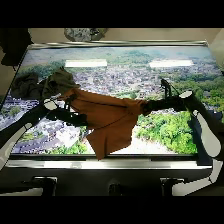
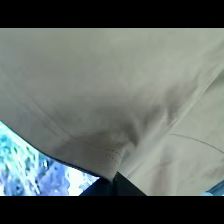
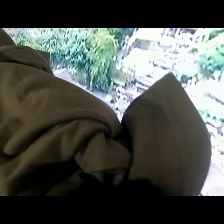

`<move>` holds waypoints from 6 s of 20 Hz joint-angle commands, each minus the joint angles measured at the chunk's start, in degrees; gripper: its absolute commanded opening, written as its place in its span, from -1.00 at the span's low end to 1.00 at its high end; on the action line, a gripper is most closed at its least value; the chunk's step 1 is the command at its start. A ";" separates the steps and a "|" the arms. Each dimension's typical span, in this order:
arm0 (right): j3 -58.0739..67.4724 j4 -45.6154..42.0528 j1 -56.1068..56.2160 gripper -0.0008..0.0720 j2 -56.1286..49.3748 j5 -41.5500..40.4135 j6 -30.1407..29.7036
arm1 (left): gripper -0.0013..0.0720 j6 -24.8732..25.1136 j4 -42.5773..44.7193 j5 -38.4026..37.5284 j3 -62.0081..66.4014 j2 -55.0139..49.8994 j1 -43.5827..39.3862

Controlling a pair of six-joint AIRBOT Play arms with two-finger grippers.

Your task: Fold the shirts.

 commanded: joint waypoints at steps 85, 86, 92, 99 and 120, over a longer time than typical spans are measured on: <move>38.69 -24.70 2.32 -0.86 2.05 25.27 4.26 | -0.87 4.37 5.14 -0.85 18.21 17.16 16.13; 41.24 -24.68 1.40 -0.86 8.09 20.55 4.37 | -0.87 4.35 5.14 -0.44 25.68 19.93 16.17; 45.13 -28.13 0.83 -0.86 45.18 -4.04 1.55 | -0.87 -0.42 9.51 6.38 58.42 33.92 16.20; 45.13 -32.17 0.83 -0.86 54.73 2.34 6.69 | -0.87 -4.28 11.17 4.94 57.59 38.51 16.20; 44.96 -6.21 1.84 -0.85 -19.23 11.15 13.79 | -0.86 -0.81 11.10 6.86 27.85 -14.40 16.06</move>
